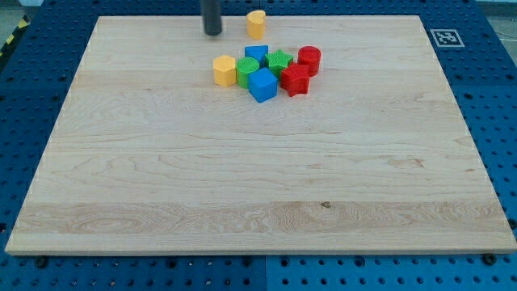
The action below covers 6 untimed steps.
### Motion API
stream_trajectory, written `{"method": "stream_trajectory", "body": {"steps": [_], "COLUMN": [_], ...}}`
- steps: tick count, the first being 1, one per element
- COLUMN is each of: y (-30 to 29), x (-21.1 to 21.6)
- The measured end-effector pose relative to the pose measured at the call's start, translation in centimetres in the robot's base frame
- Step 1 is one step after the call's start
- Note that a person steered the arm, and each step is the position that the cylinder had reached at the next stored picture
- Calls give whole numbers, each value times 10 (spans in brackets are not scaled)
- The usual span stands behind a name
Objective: Place the yellow hexagon above to the green star
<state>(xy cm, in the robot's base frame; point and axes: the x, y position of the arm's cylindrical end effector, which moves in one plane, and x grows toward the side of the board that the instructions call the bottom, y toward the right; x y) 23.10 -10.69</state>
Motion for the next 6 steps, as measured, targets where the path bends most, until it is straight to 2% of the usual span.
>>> {"method": "stream_trajectory", "body": {"steps": [2, 4, 6], "y": [-56, -47, -47], "x": [51, 120, 132]}}
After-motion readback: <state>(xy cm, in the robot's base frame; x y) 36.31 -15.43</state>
